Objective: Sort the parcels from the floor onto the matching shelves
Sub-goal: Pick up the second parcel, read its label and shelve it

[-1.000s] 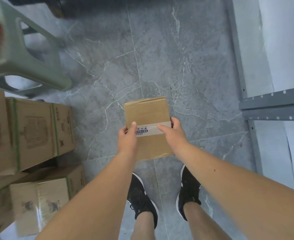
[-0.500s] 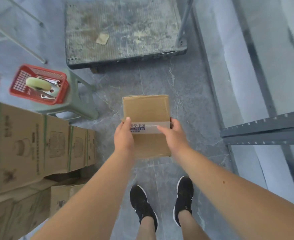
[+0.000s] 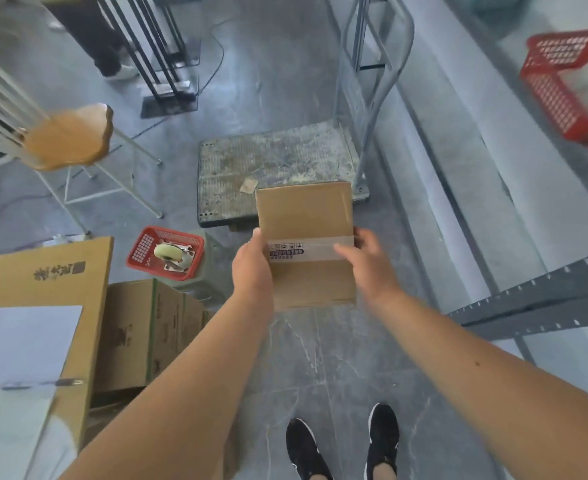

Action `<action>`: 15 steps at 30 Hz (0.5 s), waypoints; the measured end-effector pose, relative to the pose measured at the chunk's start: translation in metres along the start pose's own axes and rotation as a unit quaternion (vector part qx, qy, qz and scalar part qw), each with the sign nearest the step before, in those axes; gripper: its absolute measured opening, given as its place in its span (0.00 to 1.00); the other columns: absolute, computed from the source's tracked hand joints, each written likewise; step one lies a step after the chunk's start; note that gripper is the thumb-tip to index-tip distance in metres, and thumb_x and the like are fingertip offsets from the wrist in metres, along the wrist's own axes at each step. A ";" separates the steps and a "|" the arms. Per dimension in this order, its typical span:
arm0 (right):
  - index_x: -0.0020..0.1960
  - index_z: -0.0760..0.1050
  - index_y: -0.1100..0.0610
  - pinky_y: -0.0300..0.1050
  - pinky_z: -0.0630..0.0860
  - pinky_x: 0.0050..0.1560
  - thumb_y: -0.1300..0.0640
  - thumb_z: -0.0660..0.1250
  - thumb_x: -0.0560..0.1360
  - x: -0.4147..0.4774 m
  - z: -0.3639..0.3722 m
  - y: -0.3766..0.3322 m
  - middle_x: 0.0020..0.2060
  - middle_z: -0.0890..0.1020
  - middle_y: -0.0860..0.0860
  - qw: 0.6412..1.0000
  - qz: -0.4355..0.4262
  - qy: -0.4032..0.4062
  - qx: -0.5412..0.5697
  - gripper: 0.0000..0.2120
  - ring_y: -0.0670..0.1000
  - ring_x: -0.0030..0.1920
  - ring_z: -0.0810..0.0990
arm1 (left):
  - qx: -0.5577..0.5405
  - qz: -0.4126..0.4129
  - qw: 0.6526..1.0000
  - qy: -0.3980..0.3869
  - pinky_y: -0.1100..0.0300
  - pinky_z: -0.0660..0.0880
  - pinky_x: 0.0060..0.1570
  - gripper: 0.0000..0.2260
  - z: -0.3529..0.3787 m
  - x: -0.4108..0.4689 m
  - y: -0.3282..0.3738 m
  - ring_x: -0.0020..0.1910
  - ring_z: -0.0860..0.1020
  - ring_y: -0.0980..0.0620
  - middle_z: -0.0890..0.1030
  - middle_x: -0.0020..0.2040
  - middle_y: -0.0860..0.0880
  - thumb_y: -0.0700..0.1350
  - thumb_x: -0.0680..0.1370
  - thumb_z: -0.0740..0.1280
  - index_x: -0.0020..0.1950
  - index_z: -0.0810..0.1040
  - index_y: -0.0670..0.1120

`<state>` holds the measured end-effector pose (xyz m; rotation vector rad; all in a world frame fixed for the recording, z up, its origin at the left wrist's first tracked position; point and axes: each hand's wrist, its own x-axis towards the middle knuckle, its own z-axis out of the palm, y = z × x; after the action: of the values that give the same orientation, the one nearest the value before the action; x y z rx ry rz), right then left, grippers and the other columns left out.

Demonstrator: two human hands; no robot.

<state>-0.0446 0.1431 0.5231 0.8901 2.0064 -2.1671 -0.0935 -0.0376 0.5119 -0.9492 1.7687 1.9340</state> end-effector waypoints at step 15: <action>0.65 0.78 0.52 0.45 0.79 0.57 0.58 0.71 0.78 -0.075 0.010 -0.211 0.55 0.87 0.47 0.979 -0.204 0.009 -0.004 0.16 0.47 0.56 0.85 | -0.053 0.168 0.982 -0.075 0.47 0.75 0.59 0.16 0.002 -0.138 0.195 0.58 0.80 0.44 0.84 0.62 0.44 0.62 0.82 0.64 0.56 0.81 0.52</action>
<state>-0.0731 0.1410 0.7451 0.5317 2.3787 -2.3455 -0.1237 -0.0417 0.7487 -0.5443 1.8462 2.2584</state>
